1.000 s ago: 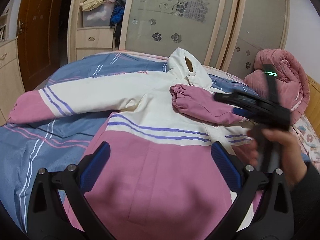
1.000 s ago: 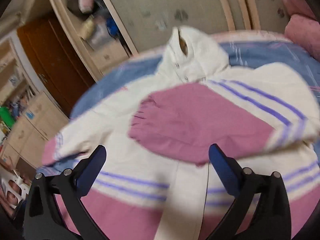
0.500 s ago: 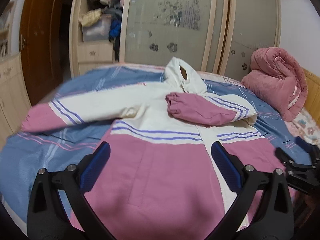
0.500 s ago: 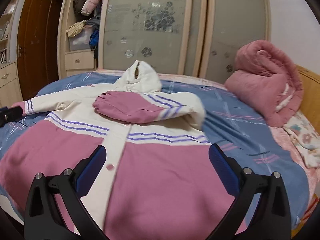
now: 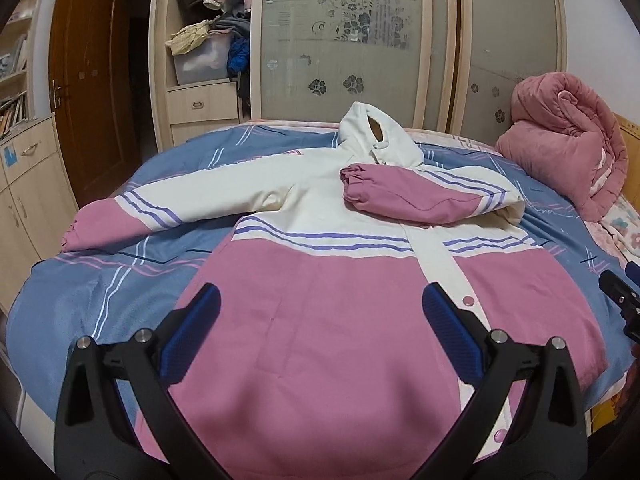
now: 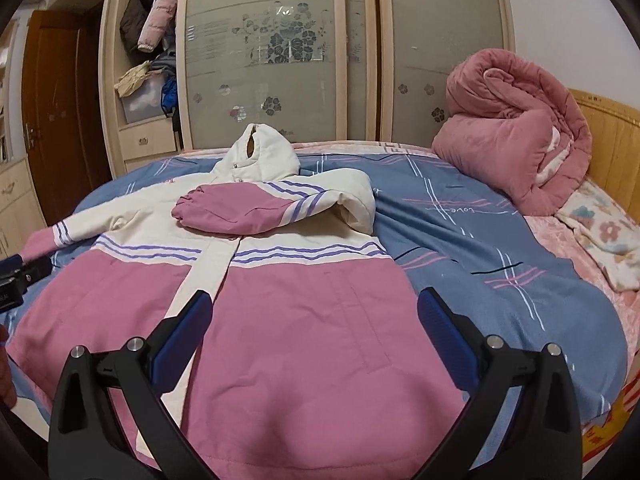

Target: Fold large clothes

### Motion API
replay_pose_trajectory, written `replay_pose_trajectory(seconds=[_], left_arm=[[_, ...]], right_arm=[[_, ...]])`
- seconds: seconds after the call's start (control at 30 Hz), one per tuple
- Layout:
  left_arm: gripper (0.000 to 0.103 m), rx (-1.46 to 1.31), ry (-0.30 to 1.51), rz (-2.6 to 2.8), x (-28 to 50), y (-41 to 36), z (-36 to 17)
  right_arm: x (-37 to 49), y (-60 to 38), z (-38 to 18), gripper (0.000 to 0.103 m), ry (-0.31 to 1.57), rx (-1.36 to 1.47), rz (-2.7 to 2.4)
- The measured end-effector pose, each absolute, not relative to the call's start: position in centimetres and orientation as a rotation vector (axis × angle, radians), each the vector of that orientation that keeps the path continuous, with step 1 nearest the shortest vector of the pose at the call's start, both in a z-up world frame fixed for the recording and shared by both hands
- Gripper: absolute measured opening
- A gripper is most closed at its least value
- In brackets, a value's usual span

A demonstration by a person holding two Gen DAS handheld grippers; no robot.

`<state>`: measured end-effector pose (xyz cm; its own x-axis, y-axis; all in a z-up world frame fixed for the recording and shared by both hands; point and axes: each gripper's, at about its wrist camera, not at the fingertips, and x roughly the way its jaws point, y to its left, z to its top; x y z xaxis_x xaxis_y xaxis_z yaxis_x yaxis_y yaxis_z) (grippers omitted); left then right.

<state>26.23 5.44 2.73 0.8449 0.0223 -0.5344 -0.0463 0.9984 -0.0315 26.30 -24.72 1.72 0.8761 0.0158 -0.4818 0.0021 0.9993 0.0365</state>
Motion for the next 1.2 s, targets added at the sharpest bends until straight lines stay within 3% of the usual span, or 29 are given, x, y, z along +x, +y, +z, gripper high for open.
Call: replay_pose_trajectory(seconds=[1.2], left_arm=[[0.101, -0.06, 0.607, -0.051, 27.4, 6.8, 0.3]], right_arm=[[27.5, -23.7, 0.5, 0.102, 0.526, 0.044, 0.067]])
